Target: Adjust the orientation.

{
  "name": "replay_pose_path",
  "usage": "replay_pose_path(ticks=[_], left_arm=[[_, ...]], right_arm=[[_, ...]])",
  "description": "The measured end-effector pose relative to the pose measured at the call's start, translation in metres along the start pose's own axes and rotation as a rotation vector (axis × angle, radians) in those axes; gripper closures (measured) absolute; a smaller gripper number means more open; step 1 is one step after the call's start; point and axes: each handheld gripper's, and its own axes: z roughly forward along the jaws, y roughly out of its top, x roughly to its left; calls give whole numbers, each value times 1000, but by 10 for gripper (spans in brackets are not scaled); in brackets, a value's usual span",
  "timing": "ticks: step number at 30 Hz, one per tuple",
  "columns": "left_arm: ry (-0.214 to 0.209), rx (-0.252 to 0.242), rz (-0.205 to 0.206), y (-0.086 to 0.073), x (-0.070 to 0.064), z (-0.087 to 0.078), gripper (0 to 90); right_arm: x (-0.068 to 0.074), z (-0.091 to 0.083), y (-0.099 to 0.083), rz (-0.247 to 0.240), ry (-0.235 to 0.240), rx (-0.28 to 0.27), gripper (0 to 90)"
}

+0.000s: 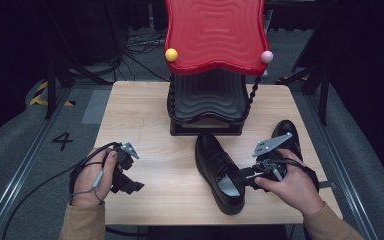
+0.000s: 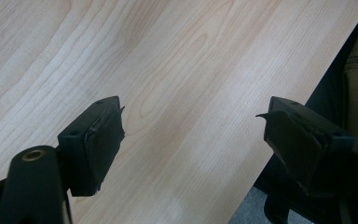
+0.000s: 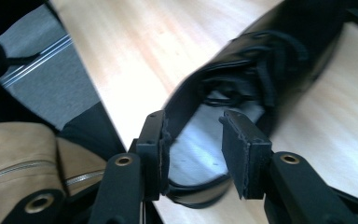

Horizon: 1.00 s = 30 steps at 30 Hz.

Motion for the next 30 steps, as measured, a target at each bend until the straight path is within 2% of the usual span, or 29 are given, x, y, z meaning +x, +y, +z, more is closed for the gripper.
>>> replay_pose_path(ticks=[8,11,12,16,18,19,21,26,30], left_arm=[[1,0,-5,0,1,1,203],[0,-3,-5,1,1,1,201],[0,-3,-4,1,1,1,201],[2,0,-5,1,1,1,200],[1,-1,-5,1,1,1,200],[1,-2,-5,1,1,1,200],[2,-1,-6,1,1,1,200],[1,3,-4,1,0,1,200],[3,4,-8,1,1,1,200]], right_arm=[[-20,-17,-5,51,-65,-21,592],[-30,-22,-8,80,-123,-22,578],[-35,-24,-11,104,-152,-17,572],[-51,-27,-20,193,-203,13,546],[-54,-27,-23,211,-217,29,543],[-59,-27,-26,241,-245,47,540],[-64,-28,-31,296,-269,63,530],[-73,-30,-40,322,-338,90,527],[-77,-31,-45,350,-352,105,526]])
